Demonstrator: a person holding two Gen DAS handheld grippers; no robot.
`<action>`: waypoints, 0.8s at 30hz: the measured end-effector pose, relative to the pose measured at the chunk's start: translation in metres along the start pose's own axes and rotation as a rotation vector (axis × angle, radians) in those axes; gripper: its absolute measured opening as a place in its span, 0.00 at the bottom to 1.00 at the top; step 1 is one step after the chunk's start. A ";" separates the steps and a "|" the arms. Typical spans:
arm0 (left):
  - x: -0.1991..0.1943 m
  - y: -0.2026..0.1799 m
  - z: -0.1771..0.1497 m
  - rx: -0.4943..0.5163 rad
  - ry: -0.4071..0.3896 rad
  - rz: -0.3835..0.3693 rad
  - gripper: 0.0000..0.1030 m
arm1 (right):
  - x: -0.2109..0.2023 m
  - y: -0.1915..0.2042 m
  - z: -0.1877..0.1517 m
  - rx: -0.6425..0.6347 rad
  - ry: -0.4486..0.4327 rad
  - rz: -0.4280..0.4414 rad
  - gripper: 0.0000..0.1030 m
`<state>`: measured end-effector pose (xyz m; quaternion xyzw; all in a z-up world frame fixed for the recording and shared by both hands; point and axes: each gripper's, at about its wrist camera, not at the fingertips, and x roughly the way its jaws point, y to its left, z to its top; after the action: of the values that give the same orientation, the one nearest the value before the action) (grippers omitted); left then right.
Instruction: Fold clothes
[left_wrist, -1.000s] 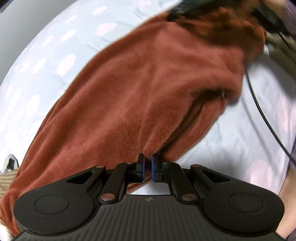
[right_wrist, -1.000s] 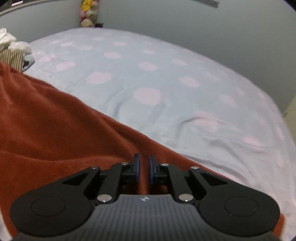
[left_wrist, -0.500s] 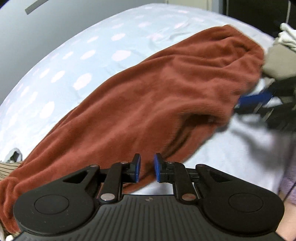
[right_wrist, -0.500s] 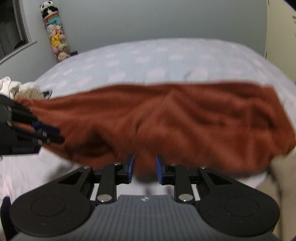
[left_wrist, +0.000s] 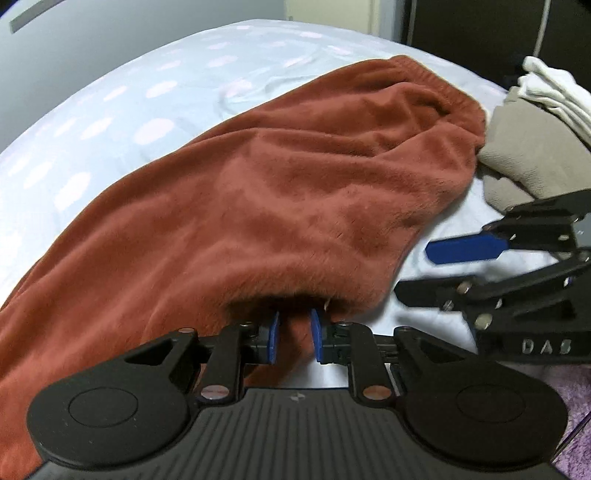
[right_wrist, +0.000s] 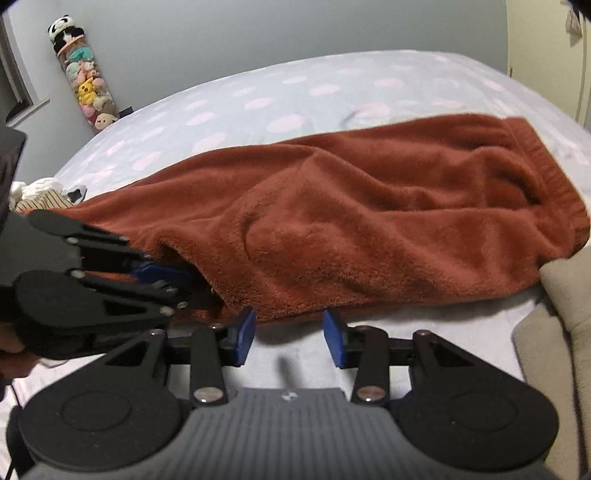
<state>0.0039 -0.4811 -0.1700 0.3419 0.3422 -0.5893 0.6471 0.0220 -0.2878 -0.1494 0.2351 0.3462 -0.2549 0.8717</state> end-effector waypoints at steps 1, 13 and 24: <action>0.002 -0.002 0.002 0.014 -0.007 -0.020 0.20 | 0.002 -0.002 0.000 0.009 0.004 0.006 0.43; -0.001 -0.010 -0.007 0.018 0.015 -0.107 0.04 | 0.000 -0.029 0.000 0.170 -0.030 -0.057 0.41; -0.003 -0.027 -0.042 -0.109 0.055 -0.112 0.00 | 0.032 -0.054 0.022 0.180 0.019 -0.137 0.36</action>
<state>-0.0249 -0.4461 -0.1909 0.3027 0.4098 -0.5954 0.6212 0.0198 -0.3504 -0.1712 0.2907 0.3452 -0.3416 0.8244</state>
